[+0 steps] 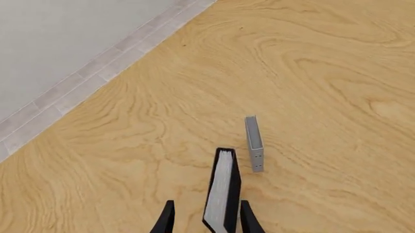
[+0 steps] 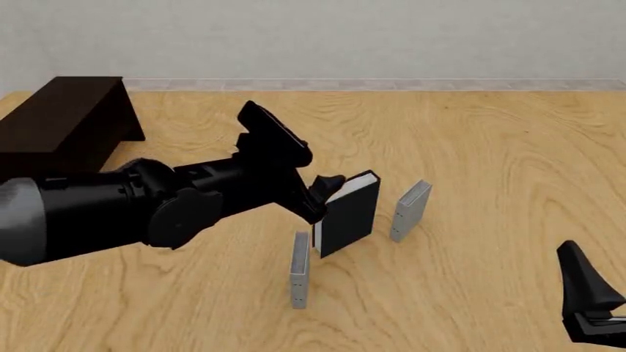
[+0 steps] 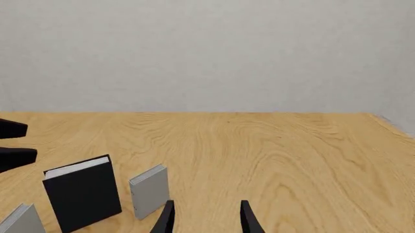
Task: Pick up the book in the middle and place it on the cabinet shelf.
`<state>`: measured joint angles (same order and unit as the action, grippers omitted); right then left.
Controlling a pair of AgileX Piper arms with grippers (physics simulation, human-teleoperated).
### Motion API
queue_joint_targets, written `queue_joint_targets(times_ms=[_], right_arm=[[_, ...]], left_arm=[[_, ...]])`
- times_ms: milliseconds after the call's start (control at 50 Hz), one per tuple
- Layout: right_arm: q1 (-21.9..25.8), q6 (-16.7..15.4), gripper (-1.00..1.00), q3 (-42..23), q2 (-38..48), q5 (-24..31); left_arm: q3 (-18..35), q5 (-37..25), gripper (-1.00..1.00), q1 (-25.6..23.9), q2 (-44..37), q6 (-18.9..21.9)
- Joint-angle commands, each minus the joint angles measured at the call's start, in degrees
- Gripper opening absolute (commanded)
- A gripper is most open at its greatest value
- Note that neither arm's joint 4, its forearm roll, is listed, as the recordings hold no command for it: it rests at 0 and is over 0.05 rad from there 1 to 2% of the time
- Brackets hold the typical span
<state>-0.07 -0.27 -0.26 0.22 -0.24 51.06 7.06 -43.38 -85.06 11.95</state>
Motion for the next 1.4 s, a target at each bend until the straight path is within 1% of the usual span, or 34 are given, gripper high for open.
queue_joint_targets(times_ms=[20, 260, 460, 540, 580, 620, 960, 1120, 1140, 1320, 1400], right_arm=[[0.0, 0.0, 1.0, 0.0, 0.0, 0.0], [0.01, -0.01, 1.0, 0.0, 0.0, 0.0], [-0.01, 0.01, 1.0, 0.0, 0.0, 0.0], [-0.01, -0.01, 1.0, 0.0, 0.0, 0.0], [0.0, 0.0, 1.0, 0.0, 0.0, 0.0], [0.0, -0.01, 1.0, 0.0, 0.0, 0.0], [0.0, 0.0, 1.0, 0.0, 0.0, 0.0], [0.01, 0.0, 1.0, 0.0, 0.0, 0.0], [0.0, 0.0, 1.0, 0.0, 0.0, 0.0], [0.0, 0.0, 1.0, 0.0, 0.0, 0.0], [0.01, -0.01, 1.0, 0.0, 0.0, 0.0]], left_arm=[[0.79, 0.98, 1.0, -0.25, -2.3, 0.32], [1.65, 1.53, 1.0, -0.49, -3.94, -0.16], [2.58, 1.37, 1.0, -1.29, -5.07, 0.24], [3.56, 1.24, 1.0, -0.81, -6.27, 1.23], [3.96, 0.81, 1.0, -1.18, -6.02, 0.59], [4.05, 0.89, 1.0, -1.22, -6.36, 1.07], [6.05, 0.86, 1.0, -1.24, -8.97, 0.72], [6.82, 1.05, 1.0, -1.9, -9.98, 0.3], [7.04, 1.04, 1.0, -2.04, -10.2, -0.25], [7.1, 1.95, 1.0, -2.33, -11.57, -1.1], [6.86, 2.21, 1.0, -3.08, -11.76, -2.25]])
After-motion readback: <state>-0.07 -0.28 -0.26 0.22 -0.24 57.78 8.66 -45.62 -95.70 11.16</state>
